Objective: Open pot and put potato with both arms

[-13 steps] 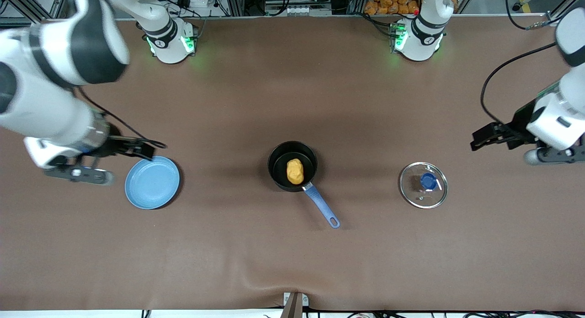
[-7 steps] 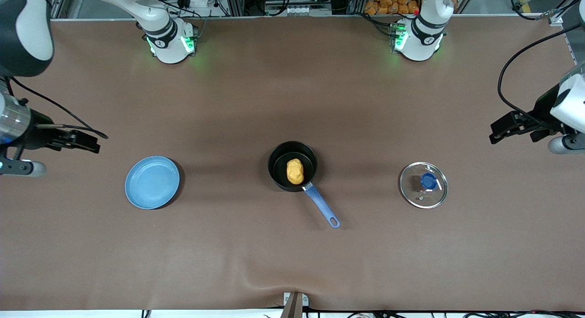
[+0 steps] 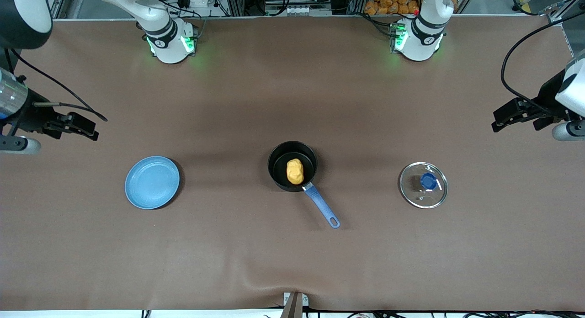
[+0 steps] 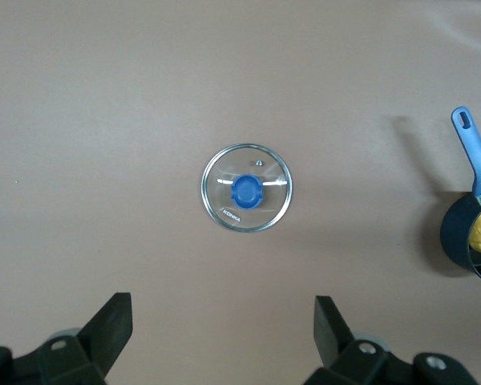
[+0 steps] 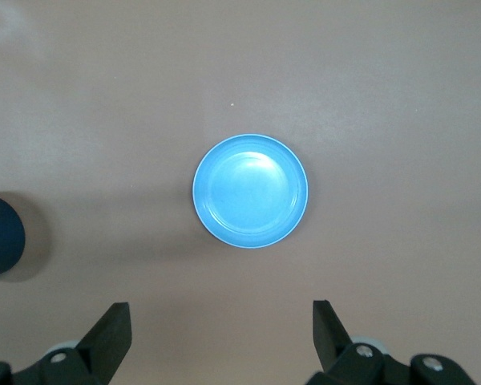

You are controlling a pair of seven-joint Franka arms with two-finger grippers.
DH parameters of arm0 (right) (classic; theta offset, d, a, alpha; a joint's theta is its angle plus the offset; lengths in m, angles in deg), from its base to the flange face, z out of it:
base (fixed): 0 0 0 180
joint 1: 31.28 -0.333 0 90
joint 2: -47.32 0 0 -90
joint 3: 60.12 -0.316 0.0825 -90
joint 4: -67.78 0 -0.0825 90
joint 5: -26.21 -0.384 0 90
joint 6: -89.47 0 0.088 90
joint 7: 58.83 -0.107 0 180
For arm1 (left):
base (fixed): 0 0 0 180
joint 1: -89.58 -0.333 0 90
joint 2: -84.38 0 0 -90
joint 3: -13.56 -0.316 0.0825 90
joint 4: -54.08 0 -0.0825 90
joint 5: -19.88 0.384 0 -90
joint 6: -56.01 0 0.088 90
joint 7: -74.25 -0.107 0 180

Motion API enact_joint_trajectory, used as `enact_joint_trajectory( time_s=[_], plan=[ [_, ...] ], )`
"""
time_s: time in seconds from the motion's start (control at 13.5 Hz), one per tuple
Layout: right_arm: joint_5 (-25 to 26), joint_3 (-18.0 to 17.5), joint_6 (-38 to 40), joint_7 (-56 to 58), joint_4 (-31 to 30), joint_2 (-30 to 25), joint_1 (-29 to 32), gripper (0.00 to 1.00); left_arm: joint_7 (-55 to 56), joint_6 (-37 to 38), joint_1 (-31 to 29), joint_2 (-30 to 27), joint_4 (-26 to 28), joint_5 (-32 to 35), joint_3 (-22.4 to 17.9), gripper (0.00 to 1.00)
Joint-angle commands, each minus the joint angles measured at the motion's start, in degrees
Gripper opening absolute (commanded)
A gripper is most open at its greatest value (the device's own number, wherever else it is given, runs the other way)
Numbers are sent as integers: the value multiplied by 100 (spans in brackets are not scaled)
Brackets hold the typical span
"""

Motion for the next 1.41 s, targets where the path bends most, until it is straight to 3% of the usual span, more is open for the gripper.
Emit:
enact_joint_trajectory(
  time_s=[0.0, 0.59, 1.34],
  plan=[
    [115, -54, -218, -56, -326, -306, 39, 100, -28, 208, -12, -101, -13, 43, 2, 100],
    [133, -45, -298, -56, -343, -368, 56, 100, -72, 358, -144, -127, 5, 8, -7, 100],
    [308, -71, -439, -249, -405, -341, 83, 100, -90, 577, -91, -198, 31, 60, 257, 100]
  ],
)
